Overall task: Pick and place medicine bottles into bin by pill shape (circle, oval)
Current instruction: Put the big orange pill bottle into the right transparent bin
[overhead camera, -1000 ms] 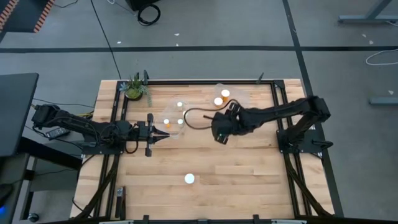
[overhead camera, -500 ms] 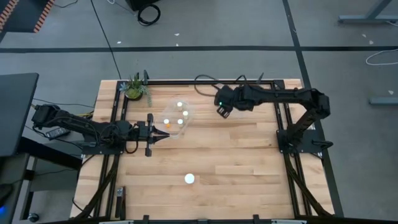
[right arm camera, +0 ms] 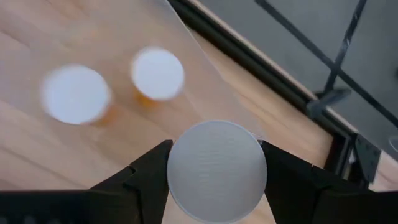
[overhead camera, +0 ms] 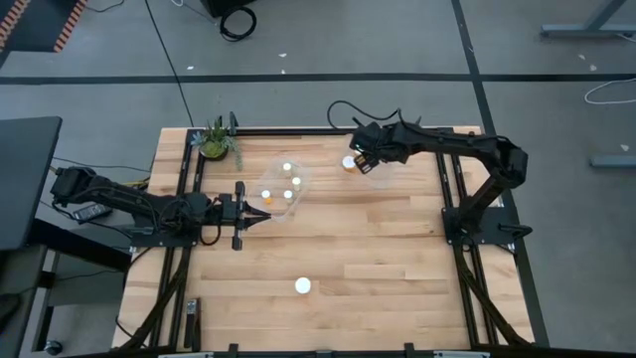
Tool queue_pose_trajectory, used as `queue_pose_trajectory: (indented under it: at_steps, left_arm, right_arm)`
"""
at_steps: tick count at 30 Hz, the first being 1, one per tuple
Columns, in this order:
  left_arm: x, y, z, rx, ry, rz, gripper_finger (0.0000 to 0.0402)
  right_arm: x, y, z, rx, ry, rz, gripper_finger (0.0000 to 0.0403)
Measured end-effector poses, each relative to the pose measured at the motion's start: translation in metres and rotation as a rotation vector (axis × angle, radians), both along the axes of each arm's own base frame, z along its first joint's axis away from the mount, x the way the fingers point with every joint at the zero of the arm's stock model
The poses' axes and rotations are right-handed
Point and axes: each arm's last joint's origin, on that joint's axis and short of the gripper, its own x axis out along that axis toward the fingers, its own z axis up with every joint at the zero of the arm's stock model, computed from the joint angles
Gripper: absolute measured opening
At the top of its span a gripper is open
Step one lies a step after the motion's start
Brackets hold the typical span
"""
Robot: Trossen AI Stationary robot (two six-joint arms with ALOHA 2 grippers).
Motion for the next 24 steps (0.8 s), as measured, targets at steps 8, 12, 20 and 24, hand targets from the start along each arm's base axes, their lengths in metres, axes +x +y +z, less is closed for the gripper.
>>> queue_pose_trajectory:
  at_steps: [8,12,20,24]
  left_arm:
    - [0.000,0.000,0.000,0.000,0.000,0.000,0.0040]
    - [0.000,0.000,0.000,0.000,0.000,0.000,0.0038]
    - [0.000,0.000,0.000,0.000,-0.001,0.000,0.0028]
    - [0.000,0.000,0.000,0.000,-0.001,0.000,0.0034]
  right_arm:
    - [-0.014,-0.013,-0.044,0.068,-0.006,-0.020,0.0228]
    - [-0.019,-0.020,-0.061,0.070,-0.055,-0.031,0.0228]
    - [-0.032,-0.033,-0.081,0.080,-0.113,-0.090,0.0228]
    - [-0.034,-0.035,-0.085,0.074,-0.139,-0.111,0.0228]
